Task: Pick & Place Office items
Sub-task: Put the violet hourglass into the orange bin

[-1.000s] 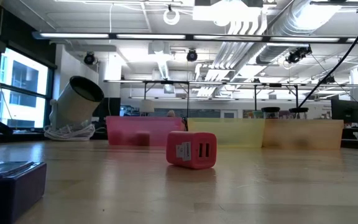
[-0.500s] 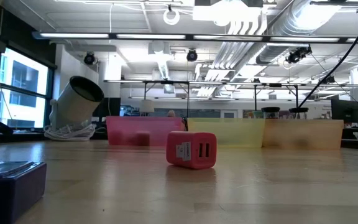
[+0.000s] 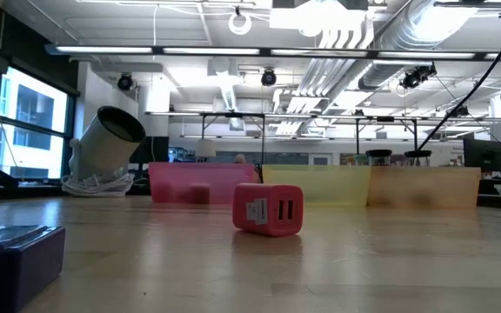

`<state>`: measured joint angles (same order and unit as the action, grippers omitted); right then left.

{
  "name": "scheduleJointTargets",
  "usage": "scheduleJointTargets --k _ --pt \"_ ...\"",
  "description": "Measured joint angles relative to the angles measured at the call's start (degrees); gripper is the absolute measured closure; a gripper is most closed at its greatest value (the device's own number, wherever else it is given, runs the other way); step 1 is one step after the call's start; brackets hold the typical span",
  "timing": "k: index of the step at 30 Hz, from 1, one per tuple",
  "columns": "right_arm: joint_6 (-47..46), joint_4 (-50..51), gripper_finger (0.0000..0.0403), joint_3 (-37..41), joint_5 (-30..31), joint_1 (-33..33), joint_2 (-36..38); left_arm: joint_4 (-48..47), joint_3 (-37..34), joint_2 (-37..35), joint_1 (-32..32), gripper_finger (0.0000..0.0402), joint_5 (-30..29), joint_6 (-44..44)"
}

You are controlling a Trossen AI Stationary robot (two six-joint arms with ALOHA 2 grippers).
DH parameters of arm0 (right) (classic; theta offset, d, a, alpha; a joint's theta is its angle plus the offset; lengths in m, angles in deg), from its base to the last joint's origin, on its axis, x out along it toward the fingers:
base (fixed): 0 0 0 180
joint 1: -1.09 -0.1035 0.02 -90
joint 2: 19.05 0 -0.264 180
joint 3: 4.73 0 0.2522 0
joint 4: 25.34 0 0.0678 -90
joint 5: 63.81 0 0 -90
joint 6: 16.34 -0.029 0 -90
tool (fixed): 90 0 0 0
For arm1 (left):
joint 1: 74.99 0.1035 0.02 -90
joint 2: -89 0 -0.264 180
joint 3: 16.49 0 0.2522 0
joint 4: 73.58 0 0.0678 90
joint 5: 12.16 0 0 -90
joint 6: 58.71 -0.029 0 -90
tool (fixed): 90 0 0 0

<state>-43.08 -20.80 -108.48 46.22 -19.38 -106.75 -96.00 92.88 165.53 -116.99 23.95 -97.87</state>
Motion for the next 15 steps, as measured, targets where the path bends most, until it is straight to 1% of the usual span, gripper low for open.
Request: scheduleJointTargets --k 7,12,15 --pt "1.06 0.00 0.0019 -0.01 -3.10 -0.14 0.00 -0.07 0.00 0.00 0.00 0.0225 0.02 0.02" --pt "1.45 -0.75 0.0020 0.00 -1.65 -0.14 0.00 -0.27 0.00 0.11 2.23 0.0225 2.40 1.54" --pt "1.51 -0.96 0.0021 0.00 -1.97 -0.09 0.04 -0.48 -0.02 0.13 3.57 0.0225 3.91 1.95"
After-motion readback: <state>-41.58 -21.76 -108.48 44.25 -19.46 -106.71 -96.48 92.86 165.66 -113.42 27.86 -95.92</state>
